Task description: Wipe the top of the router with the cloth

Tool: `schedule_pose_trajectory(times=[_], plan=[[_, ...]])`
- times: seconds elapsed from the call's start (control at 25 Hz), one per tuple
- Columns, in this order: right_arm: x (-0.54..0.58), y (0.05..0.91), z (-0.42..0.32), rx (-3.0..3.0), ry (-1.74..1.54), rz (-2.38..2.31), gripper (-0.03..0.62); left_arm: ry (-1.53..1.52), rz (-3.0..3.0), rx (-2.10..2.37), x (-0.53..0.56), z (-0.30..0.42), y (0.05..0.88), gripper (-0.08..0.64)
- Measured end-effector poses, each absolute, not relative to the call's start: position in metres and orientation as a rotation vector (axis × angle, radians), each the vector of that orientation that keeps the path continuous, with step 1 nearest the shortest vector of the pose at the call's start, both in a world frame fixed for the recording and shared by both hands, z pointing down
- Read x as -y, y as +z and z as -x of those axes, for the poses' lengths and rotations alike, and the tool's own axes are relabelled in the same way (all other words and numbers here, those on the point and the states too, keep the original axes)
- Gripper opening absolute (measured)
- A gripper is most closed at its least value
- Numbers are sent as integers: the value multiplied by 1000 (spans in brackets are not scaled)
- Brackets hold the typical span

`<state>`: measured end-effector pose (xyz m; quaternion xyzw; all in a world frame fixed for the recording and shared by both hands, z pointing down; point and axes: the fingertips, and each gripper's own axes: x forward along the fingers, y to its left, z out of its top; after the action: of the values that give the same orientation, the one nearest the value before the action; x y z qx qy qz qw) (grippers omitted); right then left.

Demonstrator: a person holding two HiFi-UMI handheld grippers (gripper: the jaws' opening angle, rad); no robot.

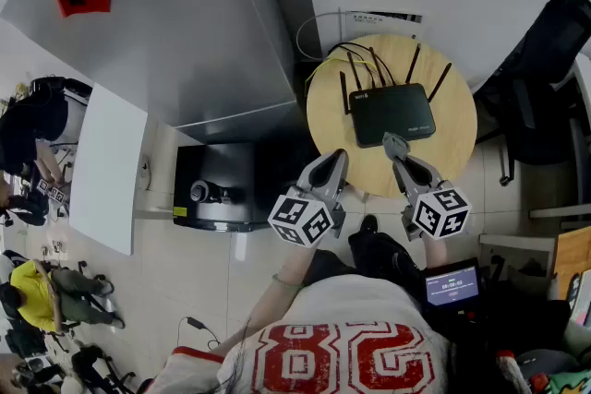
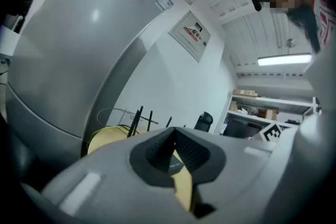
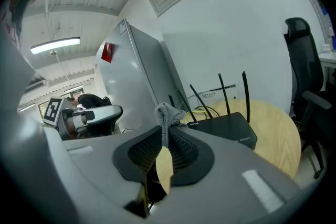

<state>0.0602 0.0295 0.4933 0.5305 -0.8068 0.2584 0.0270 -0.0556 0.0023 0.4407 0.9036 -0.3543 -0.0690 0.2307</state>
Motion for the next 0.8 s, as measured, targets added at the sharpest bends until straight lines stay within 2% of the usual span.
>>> schedule_pose_trajectory(times=[0.24, 0.8], plan=[[10, 514, -88, 2501, 832, -1554, 35, -166, -2450, 1049, 20, 32, 453, 2], [100, 581, -65, 2426, 852, -1376, 35, -135, -2327, 1273, 52, 88, 465, 2]])
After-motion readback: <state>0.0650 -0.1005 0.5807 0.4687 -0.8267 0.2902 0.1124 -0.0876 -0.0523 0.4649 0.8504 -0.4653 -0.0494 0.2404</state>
